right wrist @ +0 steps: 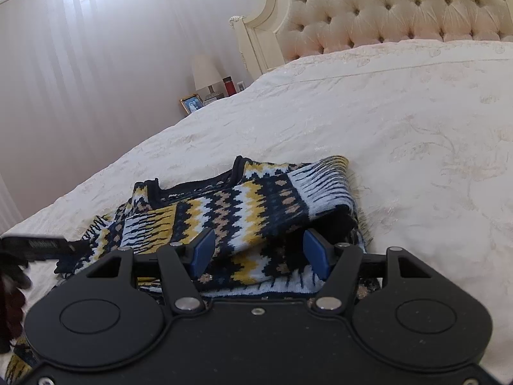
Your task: Fold small clothes
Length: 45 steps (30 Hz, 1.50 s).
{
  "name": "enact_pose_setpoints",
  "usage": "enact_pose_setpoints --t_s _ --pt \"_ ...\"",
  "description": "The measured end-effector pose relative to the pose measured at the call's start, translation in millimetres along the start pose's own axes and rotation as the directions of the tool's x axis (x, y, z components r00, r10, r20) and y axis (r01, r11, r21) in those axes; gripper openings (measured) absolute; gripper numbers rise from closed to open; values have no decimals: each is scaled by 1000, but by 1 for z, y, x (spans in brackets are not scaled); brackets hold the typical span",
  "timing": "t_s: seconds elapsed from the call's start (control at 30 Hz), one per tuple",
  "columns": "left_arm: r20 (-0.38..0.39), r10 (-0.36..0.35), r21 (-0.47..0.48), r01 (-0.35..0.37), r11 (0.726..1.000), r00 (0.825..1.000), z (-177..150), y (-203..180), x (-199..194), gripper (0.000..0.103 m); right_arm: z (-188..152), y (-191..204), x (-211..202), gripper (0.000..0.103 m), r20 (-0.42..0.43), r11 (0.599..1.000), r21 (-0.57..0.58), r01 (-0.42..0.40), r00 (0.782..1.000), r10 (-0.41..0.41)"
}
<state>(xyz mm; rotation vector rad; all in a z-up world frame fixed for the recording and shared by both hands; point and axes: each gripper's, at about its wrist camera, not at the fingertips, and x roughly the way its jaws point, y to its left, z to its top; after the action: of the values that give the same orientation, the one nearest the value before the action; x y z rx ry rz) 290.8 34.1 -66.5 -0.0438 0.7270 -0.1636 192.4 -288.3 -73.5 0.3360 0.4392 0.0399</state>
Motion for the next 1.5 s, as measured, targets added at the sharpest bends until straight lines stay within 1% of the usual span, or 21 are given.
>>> enact_pose_setpoints --t_s 0.1,0.2,0.27,0.33,0.37,0.4,0.43,0.47,0.53,0.57,0.6,0.73,0.8,0.87,0.93,1.03,1.13,1.23,1.33,1.43,1.5 --pt "31 17 50 -19 999 999 -12 -7 5 68 2 -6 2 74 -6 999 36 -25 1000 25" --pt "44 14 82 -18 996 999 -14 -9 1 69 8 -13 15 75 -10 992 113 -54 998 55" --pt "49 1 69 -5 998 999 -10 -8 -3 69 13 -20 26 77 -15 980 169 -105 994 109" --pt "57 -19 60 16 998 998 -8 -7 -6 69 15 -29 29 77 22 954 236 -186 982 186" --pt "61 -24 63 20 998 998 -7 -7 -7 69 13 -36 27 76 52 945 271 -184 983 177" --pt "65 -23 68 19 997 998 -7 -8 -7 69 11 -43 25 76 66 943 311 -121 992 105" --pt "71 -16 71 11 997 997 -7 -8 -7 69 10 -52 25 73 52 940 340 -42 998 26" --pt "74 -10 67 5 998 997 -7 -8 -6 69 8 -64 27 66 17 929 370 -2 1000 -5" --pt "72 1 37 -4 999 997 -7 -4 -3 69 1 -84 28 45 -15 885 466 7 1000 -1" --pt "68 4 22 -5 1000 998 -7 -2 -2 69 -1 -88 27 42 -14 869 494 5 1000 2" --pt "65 5 10 -6 1000 998 -7 0 -1 69 0 -88 26 42 -16 870 492 3 1000 5" --pt "49 16 29 -18 999 999 -10 0 7 71 6 -70 24 48 -40 924 379 38 999 -25" --pt "57 11 41 -13 999 998 -15 -1 13 77 6 -65 22 48 -59 930 364 57 998 -38" --pt "95 -1 48 -4 999 995 -24 -2 15 83 9 -64 17 48 -68 931 358 70 996 -49" --pt "137 3 65 -12 998 991 -33 -5 15 84 9 -64 12 49 -79 931 356 84 995 -60" --pt "145 -4 50 -3 999 989 -34 -3 15 85 13 -56 5 59 -76 938 329 111 993 -91" --pt "146 -33 14 31 999 989 -34 4 15 85 18 -37 -1 62 -30 969 205 138 990 -135" --pt "147 -35 10 34 999 988 -35 3 15 85 24 -13 0 63 22 989 33 144 989 -144" --pt "146 -33 11 32 999 989 -35 3 15 85 30 9 12 64 3 990 -96 105 994 -105" --pt "146 -34 10 33 999 989 -35 3 15 85 38 29 35 64 -42 983 -182 16 999 -24" --pt "147 -37 7 37 999 988 -35 3 15 85 49 43 59 64 -79 966 -255 -47 996 28"
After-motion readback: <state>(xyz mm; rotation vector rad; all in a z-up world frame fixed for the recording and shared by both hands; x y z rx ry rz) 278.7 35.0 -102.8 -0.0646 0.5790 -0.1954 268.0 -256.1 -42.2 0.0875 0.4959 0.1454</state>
